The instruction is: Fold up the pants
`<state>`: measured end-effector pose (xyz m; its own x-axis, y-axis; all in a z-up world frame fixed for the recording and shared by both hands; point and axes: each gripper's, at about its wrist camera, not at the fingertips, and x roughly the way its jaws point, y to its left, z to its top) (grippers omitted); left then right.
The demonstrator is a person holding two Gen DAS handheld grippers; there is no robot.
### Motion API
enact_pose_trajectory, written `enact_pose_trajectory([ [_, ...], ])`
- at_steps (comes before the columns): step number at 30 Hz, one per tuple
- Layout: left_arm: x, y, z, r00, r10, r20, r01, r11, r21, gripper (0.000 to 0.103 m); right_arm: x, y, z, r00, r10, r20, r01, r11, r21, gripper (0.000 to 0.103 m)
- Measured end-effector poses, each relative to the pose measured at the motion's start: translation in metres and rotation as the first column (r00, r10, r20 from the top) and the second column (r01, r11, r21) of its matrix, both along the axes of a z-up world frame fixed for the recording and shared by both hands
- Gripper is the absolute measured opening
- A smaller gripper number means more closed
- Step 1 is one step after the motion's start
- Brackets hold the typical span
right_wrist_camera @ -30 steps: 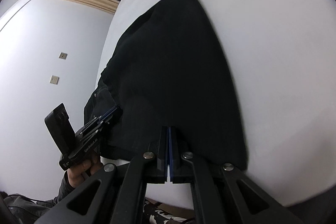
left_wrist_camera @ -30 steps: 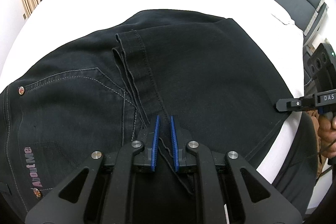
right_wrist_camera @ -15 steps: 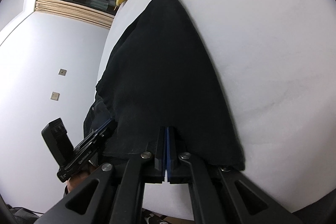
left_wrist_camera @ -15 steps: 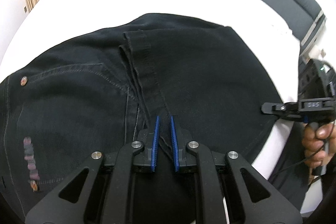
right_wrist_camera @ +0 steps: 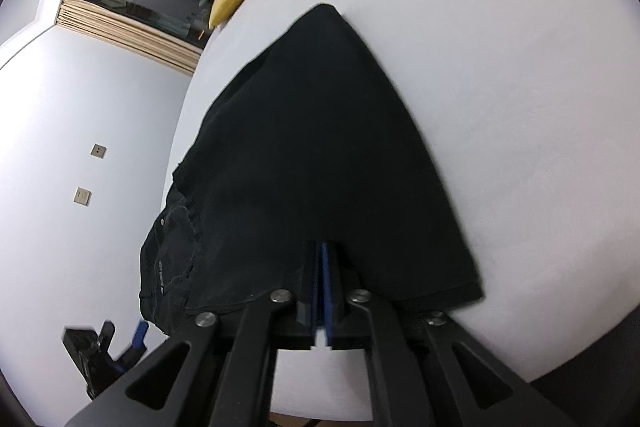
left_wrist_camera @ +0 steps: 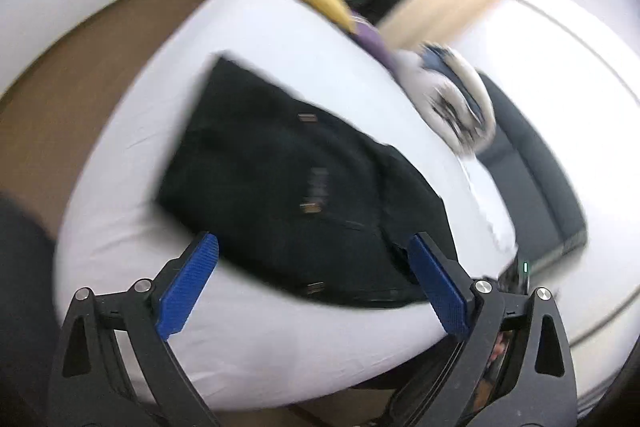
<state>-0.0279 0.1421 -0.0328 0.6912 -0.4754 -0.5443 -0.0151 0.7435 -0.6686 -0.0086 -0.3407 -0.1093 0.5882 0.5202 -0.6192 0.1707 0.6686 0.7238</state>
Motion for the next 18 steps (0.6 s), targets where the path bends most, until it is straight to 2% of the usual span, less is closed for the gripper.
enact_pose_trajectory([
  [1,-0.001,0.01,-0.006,1.0,0.02,-0.018,-0.021,0.999,-0.04,0.097,-0.001,0.003,0.003,1.0,-0.003,0.012,0.003,1.0,0.005,0.025],
  [2,-0.001,0.018,-0.012,0.999,0.037,-0.037,-0.04,0.995,-0.092,0.096,-0.002,0.007,0.007,1.0,-0.005,0.028,0.005,1.0,0.012,0.033],
  [3,0.0,0.027,-0.023,0.997,0.051,-0.063,-0.061,0.981,-0.182,0.096,-0.003,0.011,0.012,0.999,-0.006,0.04,0.005,1.0,0.008,0.043],
  [4,0.0,0.03,-0.029,0.996,0.052,-0.076,-0.069,0.97,-0.233,0.096,-0.004,0.015,0.017,0.999,-0.003,0.048,0.004,1.0,-0.003,0.047],
  [6,0.001,0.032,-0.039,0.995,0.047,-0.091,-0.072,0.953,-0.296,0.092,-0.004,0.024,0.028,0.997,0.025,0.073,-0.026,1.0,0.006,0.047],
  [9,0.003,0.034,-0.043,0.996,0.046,-0.079,-0.068,0.949,-0.308,0.087,-0.006,0.037,0.044,0.988,0.075,0.136,-0.081,0.996,0.043,0.046],
  [12,0.005,0.043,-0.049,0.994,0.07,-0.083,-0.094,0.935,-0.342,0.083,-0.003,0.049,0.057,0.975,0.126,0.185,-0.142,0.987,0.078,0.039],
  [18,0.015,0.049,-0.057,0.987,0.123,-0.101,-0.154,0.902,-0.403,0.082,0.011,0.077,0.074,0.942,0.217,0.257,-0.255,0.959,0.123,0.033],
])
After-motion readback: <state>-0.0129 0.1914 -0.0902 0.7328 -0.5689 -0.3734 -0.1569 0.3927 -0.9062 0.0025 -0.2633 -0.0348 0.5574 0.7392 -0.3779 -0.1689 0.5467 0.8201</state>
